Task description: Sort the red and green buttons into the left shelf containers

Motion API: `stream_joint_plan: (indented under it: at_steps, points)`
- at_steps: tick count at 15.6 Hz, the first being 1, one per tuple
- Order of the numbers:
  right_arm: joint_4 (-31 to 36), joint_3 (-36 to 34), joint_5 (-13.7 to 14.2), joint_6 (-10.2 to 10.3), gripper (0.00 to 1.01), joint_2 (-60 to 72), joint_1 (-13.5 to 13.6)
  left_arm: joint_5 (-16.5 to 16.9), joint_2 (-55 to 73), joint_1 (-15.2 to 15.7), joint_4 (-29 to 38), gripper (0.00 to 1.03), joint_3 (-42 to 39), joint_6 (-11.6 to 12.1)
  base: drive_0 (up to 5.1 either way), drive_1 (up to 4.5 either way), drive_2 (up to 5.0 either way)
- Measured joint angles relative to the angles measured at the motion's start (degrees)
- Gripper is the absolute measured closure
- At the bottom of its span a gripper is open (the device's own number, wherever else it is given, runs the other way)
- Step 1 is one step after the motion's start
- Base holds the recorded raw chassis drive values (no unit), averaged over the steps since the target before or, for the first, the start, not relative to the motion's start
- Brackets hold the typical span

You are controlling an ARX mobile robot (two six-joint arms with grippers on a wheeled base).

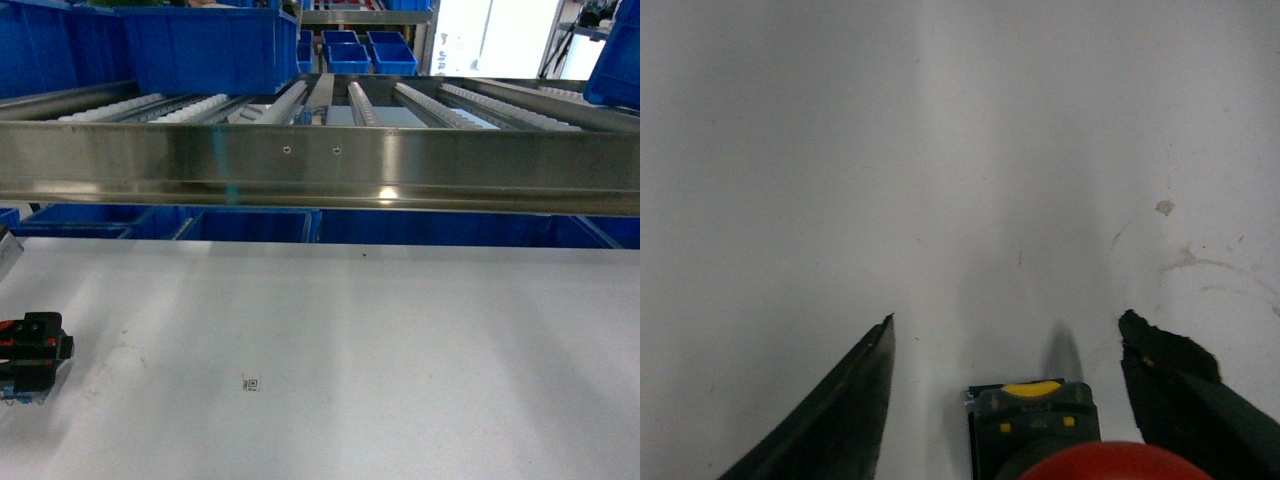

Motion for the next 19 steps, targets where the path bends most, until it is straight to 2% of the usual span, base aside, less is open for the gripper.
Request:
stream_joint_plan:
  at_steps: [4, 8, 10, 14, 16, 19]
  points:
    - [0.0, 0.0, 0.0, 0.0, 0.74, 0.0, 0.0, -1.2, 0.0, -1.3, -0.7, 0.73, -0.1, -0.2, 0.0, 0.00, 0.0]
    - [0.0, 0.0, 0.0, 0.0, 0.74, 0.0, 0.0, -0.8, -0.7, -1.4, 0.2, 0.73, -1.6, -0.4, 0.0, 0.00, 0.0]
    - [0.0, 0.0, 0.0, 0.0, 0.74, 0.0, 0.0, 2.0, -3.3, -1.2, 4.5, 0.73, -3.9, -0.6, 0.0, 0.00, 0.0]
    - [0.0, 0.0, 0.0, 0.0, 0.74, 0.0, 0.0, 6.6, -19.2, -0.3, 13.7, 0.73, -9.1, -1.3, 0.0, 0.00, 0.0]
    - [0.0, 0.0, 0.0, 0.0, 0.74, 0.0, 0.0, 8.3, -27.6, 0.1, 12.8, 0.73, -12.9, -2.9, 0.0, 0.00, 0.0]
    - [0.0, 0.0, 0.0, 0.0, 0.74, 0.0, 0.0, 8.1, -43.1, -2.5, 11.1, 0.73, -17.0, -5.1, 0.0, 0.00, 0.0]
